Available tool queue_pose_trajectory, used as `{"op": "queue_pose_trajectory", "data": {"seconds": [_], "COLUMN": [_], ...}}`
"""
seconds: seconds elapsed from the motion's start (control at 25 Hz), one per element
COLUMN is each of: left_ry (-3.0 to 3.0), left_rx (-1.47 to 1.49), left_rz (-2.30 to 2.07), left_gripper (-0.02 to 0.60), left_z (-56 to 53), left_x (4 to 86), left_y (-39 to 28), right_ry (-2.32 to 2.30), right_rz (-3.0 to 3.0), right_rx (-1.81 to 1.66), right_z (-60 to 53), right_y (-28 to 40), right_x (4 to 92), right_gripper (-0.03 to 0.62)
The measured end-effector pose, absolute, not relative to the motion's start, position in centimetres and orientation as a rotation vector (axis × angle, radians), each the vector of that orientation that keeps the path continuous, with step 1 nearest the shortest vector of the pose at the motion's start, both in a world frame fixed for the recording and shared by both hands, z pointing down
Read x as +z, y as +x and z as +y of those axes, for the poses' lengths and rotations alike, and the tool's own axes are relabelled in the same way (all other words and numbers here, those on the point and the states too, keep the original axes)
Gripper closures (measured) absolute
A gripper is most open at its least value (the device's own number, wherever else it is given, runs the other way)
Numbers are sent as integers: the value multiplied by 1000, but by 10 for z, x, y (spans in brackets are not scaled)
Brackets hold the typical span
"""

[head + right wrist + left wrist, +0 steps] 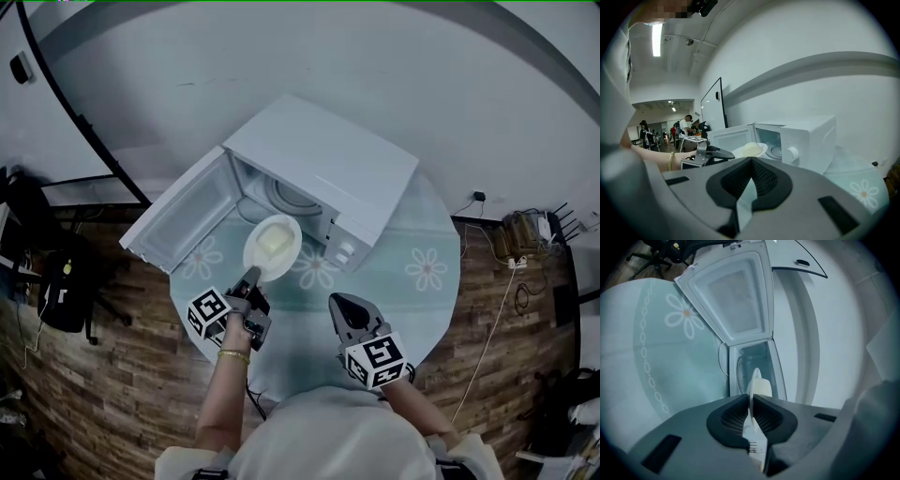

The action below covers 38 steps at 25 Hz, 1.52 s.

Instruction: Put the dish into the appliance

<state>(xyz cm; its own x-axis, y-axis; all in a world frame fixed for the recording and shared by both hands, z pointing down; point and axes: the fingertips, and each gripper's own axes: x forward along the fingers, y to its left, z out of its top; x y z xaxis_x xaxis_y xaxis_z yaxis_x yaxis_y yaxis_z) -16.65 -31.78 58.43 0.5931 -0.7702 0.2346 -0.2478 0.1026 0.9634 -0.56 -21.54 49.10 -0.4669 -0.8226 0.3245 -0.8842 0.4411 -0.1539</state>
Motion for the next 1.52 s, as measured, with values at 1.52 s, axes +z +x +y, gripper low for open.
{"op": "queue_pose_trajectory", "data": {"seconds": [1.52], "left_ry": [1398], "left_rx": [-370], "left_rz": [-868], "left_gripper": [546], "left_z": [-489], "left_x": [665], "left_y": [-111], "right_ry": [1470], "right_rz": [-2413], "right_rx": [550], "right_z": [-270], "right_y": [1], "right_x": [534], "right_gripper": [589]}}
